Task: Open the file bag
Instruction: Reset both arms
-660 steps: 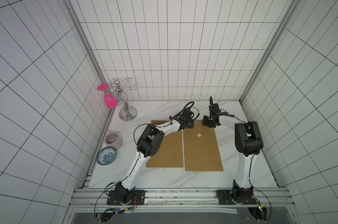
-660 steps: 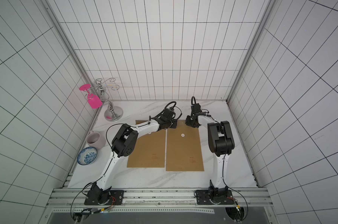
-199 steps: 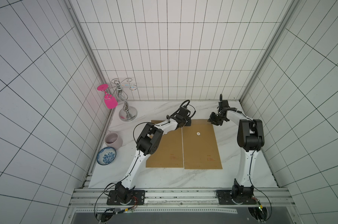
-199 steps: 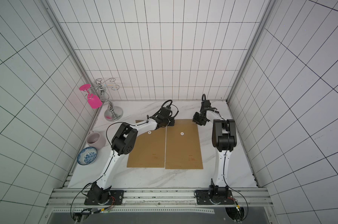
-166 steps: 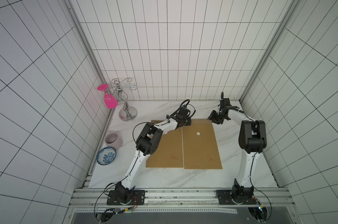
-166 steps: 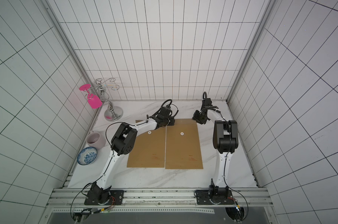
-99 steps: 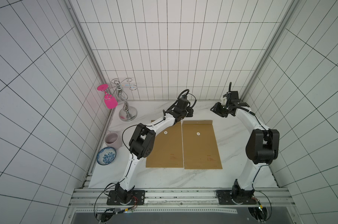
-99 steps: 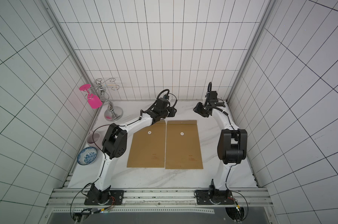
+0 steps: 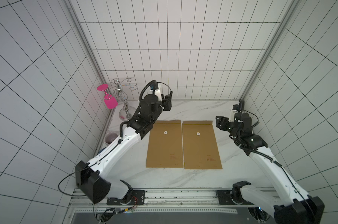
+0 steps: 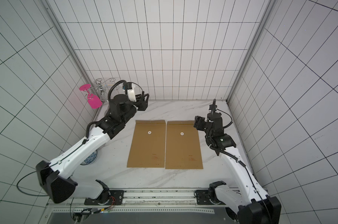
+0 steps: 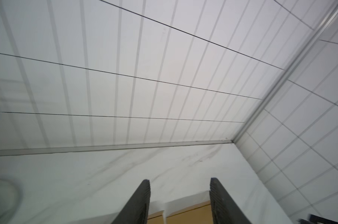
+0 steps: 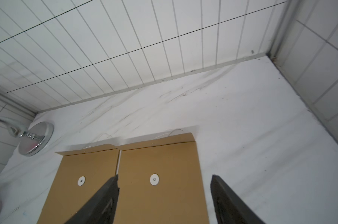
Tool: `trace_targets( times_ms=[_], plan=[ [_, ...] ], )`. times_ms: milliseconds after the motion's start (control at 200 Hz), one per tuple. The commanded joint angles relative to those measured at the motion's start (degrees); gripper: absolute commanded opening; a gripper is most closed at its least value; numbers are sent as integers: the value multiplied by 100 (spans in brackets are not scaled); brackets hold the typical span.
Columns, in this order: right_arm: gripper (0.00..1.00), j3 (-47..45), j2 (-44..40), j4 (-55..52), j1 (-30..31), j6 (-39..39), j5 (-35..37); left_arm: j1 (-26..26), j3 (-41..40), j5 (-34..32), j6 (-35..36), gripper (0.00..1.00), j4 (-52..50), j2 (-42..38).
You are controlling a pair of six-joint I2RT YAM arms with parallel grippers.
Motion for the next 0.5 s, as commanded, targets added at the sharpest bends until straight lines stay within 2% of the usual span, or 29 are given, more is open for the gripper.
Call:
trace_targets(
  times_ms=[0, 50, 90, 110, 135, 170, 245, 355, 385, 445, 470, 485, 495],
  plan=[
    [76, -1521, -422, 1411, -51, -16, 1709, 443, -1478, -1707, 850, 62, 853, -606],
    [76, -2047, -477, 1934, -94, -32, 2457, 668, -2455, -2271, 1134, 66, 1839, -896],
    [76, -2316, -421, 2218, -106, -131, 3027, 878, -3125, -2675, 1084, 67, 2501, -983],
    [77, -2426, -349, 2355, -116, -210, 3261, 1003, -3398, -2841, 999, 72, 2700, -990],
    [78, -2535, -230, 2537, -145, -277, 3553, 1158, -3651, -3065, 793, 80, 2766, -974],
    [79, -2601, -3, 2701, -214, -321, 3952, 1363, -3880, -3347, 322, 85, 2658, -913],
    [79, -2629, 587, 2840, -490, -117, 4447, 1698, -4392, -3364, -262, 94, 2697, -714],
    [82, -2541, 1568, 3601, -827, -447, 4346, 1714, -5016, -3214, 262, 98, 4191, -104],
    [82, -2447, 1691, 3714, -888, -731, 3969, 1724, -5072, -3016, 491, 97, 4552, 55],
    [86, -2597, 2079, 4960, -995, -1338, 3181, 1743, -4990, -2697, 993, 97, 4744, 389],
    [91, -2582, 2252, 5249, -1080, -1635, 2731, 1786, -4987, -2593, 1126, 98, 4913, 531],
    [100, -2491, 2337, 5214, -1107, -1742, 2538, 1824, -5013, -2530, 1186, 98, 5074, 621],
    [99, -2403, 2395, 5039, -1125, -1739, 2453, 1853, -5036, -2486, 1232, 98, 5210, 678]
  ],
)
